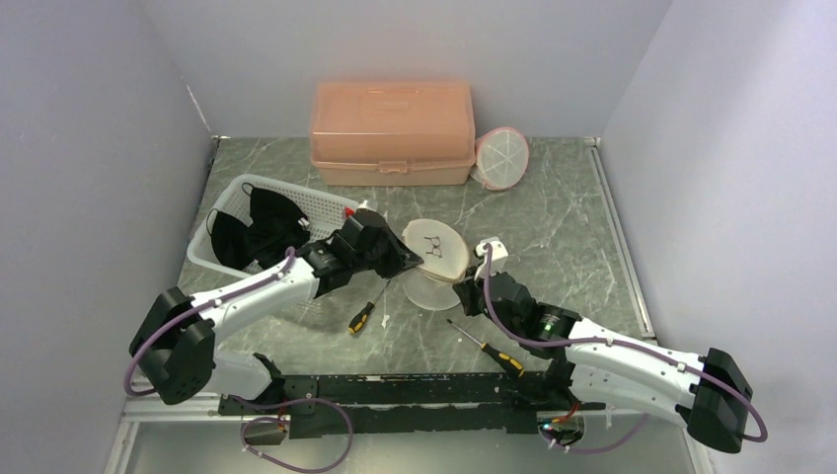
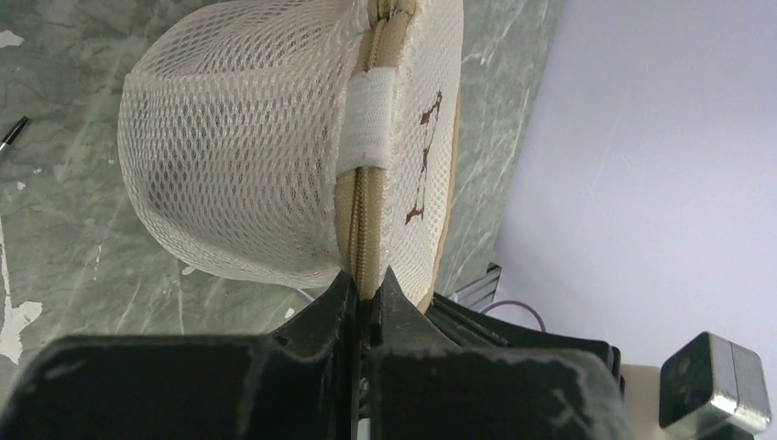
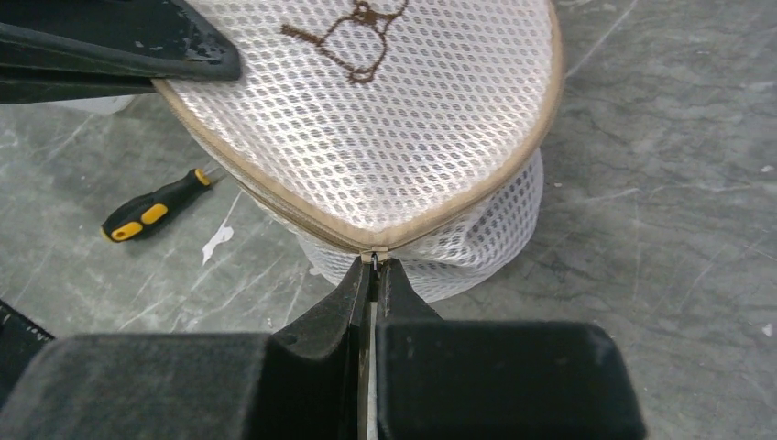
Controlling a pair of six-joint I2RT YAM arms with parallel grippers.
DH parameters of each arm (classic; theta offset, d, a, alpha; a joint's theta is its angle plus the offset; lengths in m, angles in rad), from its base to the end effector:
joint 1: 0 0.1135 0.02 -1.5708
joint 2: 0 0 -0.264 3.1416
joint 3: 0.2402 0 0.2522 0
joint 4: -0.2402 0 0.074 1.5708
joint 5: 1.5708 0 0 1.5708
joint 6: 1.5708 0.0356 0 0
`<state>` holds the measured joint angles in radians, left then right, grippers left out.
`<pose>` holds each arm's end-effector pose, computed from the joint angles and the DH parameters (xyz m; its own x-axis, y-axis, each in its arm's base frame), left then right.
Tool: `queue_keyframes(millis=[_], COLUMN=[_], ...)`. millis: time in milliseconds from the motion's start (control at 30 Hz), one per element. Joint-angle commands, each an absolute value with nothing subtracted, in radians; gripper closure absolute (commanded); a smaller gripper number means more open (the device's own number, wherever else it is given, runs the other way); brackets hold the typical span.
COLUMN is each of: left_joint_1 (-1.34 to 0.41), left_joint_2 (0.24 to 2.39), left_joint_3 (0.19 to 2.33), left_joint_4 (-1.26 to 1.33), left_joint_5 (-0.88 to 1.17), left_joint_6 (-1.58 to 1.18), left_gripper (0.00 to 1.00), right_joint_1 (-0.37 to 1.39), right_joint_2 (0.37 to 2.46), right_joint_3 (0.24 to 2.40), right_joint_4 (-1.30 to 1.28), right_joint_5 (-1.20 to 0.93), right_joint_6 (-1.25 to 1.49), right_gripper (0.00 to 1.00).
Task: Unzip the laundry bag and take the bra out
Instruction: Unzip the laundry bag at the center of the board.
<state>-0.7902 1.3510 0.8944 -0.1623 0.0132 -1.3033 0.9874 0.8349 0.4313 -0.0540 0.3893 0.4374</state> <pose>0.2094 -0.2121 0.2534 -0.8004 -0.5623 -0.2079 -0.2039 0.5815 -0.7876 0.1146 0.1491 0.2209 -0.4681 0.0023 -0.8837 -0.4265 0.8753 0.2281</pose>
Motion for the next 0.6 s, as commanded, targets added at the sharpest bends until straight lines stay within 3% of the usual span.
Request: queue_keyframes(millis=[0, 267, 567], left_joint_1=[-0.743, -0.684, -0.642], left_joint_2=[1.354, 1.403, 1.543], left_joint_3=[0.902, 0.979, 1.499], left_joint_4=[-0.121, -0.096, -0.566], left_joint_5=[0.142, 0.357, 0.545], left_joint_6=[-1.203, -1.034, -0.481], left_gripper=[0.97, 0.97, 0.96], right_joint_1=[0.983, 0.936, 0.983], right_joint_2=[0.822, 0.819, 0.761], right_joint_3=[0.424, 0.454, 0.607], right_joint_4=[-0.073, -0.065, -0.058], right_joint_5=[0.5, 0.487, 0.373], right_joint_6=[0.454, 0.425, 0.364], right_gripper=[1.0, 1.0, 1.0])
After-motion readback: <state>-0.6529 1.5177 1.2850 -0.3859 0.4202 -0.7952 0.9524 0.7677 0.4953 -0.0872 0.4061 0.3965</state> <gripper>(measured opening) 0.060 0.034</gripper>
